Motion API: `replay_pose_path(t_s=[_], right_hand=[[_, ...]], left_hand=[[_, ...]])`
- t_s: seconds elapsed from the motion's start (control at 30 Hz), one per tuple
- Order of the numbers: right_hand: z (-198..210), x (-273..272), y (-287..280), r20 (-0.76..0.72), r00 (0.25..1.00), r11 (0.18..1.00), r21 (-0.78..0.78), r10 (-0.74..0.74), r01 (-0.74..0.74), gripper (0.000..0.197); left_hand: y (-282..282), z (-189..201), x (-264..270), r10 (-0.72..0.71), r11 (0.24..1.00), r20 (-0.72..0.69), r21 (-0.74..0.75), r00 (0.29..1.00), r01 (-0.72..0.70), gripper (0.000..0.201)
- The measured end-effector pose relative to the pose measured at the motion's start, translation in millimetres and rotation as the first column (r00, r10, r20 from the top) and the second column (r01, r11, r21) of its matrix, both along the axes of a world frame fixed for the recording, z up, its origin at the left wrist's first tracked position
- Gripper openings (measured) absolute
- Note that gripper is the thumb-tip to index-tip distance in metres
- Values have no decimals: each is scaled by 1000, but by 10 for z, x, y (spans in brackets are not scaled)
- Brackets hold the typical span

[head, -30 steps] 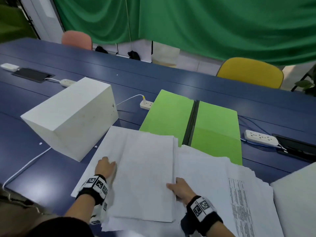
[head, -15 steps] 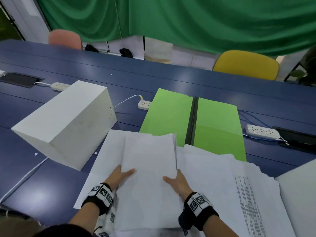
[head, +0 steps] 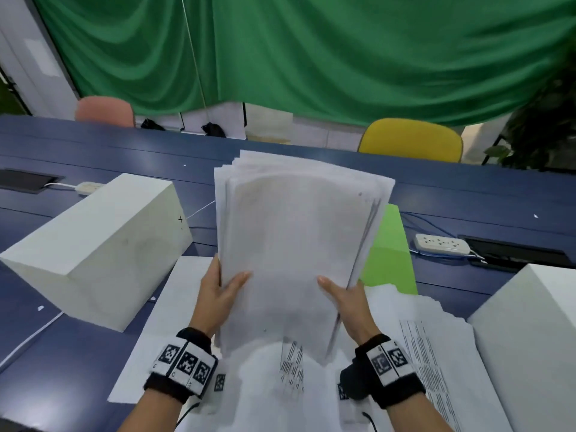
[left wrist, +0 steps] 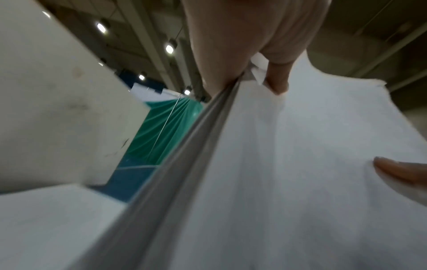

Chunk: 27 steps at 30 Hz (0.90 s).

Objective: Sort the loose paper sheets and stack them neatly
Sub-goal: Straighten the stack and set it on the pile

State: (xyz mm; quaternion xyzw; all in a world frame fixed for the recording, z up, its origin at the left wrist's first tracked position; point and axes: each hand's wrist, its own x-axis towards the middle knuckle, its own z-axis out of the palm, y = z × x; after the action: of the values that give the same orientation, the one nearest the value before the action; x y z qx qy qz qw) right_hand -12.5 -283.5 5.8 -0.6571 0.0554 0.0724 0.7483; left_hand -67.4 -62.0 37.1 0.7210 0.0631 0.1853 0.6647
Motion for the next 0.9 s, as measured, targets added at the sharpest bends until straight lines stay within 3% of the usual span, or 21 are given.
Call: replay_pose_path(t_s=[0.1,0.17,0.27,0.37,0.47,0.53,0.6,0.63,0.67,0.7,0.83,0.9], right_hand=[[311,-27,-48,126,992,999,53,-18,12,39],[451,-55,-85,179,984,998,59,-10,0,24],[504,-64,-147,229,971,995,49,69,-82,22],[446,-22,-142,204,975,996,17,82,-87,22],[494,-28,-70,206,976,997,23,70,-76,23],[548,-2,-65,242,970,995,85,31,-53,23],[581,-31,-116,267,962,972,202,64,-121,15],[513,-49,-137,259,961,965,215,93,-151,32],[449,-110,-129,223,966,968,182,127,-170,46],[310,-149,-115,165,973,976,120,162,-183,46],[-90,-231,2,45,998,983,-179,48,-39,10],[-49,-206,37,62,998,976,-219,-8,21,5]], left_hand=[[-128,249,11,15,999,104,-42,994,-11,27],[-152,343,15,28,998,156,-68,987,-17,28],[-69,369,26,50,991,218,-135,975,-20,44],[-15,307,76,-7,987,162,-155,987,33,28],[-15,316,117,-123,974,126,-177,984,144,39],[63,401,150,-167,966,164,-169,972,194,48],[147,460,172,-205,951,196,-193,959,242,40],[179,426,162,-233,943,196,-196,953,270,40],[191,370,137,-242,942,161,-196,957,271,48],[186,273,109,-249,946,102,-187,963,265,61],[143,-159,4,-277,958,-205,-132,939,254,81],[185,-198,-19,-254,966,-275,-115,927,231,75]])
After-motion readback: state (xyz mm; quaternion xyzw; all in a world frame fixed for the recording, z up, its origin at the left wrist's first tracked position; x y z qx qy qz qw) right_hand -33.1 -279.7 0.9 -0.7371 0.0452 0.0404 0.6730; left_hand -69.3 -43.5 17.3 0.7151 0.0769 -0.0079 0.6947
